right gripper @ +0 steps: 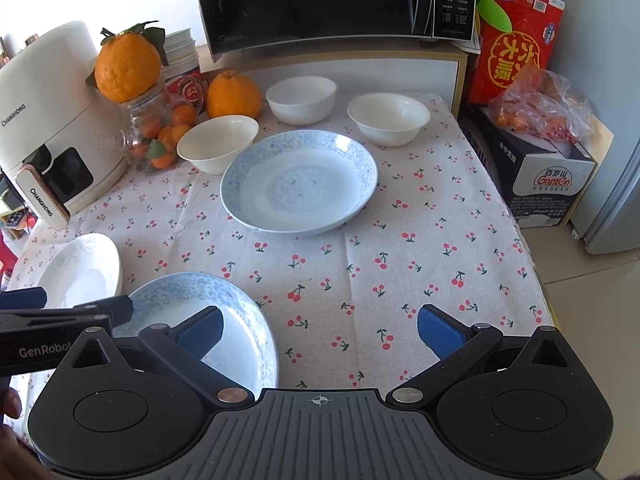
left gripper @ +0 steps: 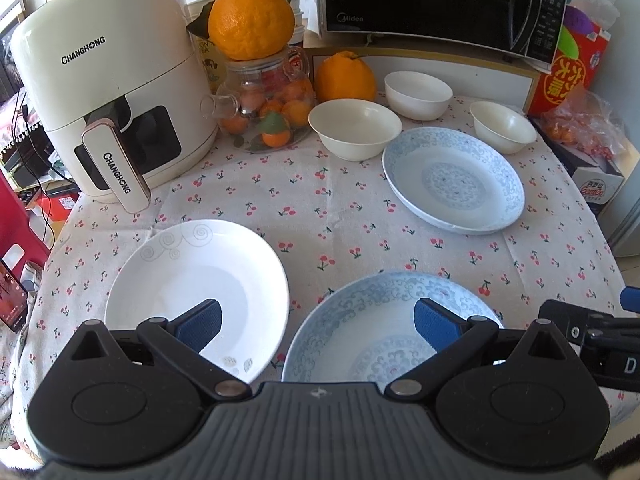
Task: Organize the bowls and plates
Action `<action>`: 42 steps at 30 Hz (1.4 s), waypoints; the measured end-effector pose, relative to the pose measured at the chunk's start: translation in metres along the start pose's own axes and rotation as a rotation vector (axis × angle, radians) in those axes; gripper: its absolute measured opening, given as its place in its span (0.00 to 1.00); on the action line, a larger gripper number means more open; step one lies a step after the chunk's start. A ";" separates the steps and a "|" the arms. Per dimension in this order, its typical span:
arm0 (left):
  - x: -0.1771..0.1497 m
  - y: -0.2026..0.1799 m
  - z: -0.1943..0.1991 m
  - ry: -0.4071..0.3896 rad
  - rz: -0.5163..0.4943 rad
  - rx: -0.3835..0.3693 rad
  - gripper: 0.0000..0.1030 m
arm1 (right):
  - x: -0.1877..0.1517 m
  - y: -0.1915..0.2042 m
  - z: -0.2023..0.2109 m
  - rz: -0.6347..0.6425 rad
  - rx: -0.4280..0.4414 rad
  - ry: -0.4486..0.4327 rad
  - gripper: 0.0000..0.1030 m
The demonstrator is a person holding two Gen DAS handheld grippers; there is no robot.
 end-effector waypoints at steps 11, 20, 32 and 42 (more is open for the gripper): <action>0.032 0.019 -0.012 -0.038 0.087 0.017 1.00 | 0.053 0.008 0.012 0.015 -0.011 -0.061 1.00; 0.049 0.017 -0.051 -0.020 0.106 -0.064 1.00 | 0.085 -0.017 -0.031 0.013 -0.005 -0.108 1.00; 0.059 0.001 -0.116 0.084 0.236 -0.300 0.91 | 0.096 -0.062 -0.119 -0.266 0.162 0.055 0.99; 0.062 -0.020 -0.126 0.007 0.228 -0.503 0.57 | 0.091 -0.093 -0.156 -0.531 0.194 0.096 0.53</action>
Point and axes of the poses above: each gripper's, at about its wrist camera, not at the fingertips, and z roughly against the way its jaws point, y to its left, x to its top, the point moved 5 cm from there along -z, roughly the way its jaws point, and after that the axes turned 2 degrees about -y, right-handed, at the moved point
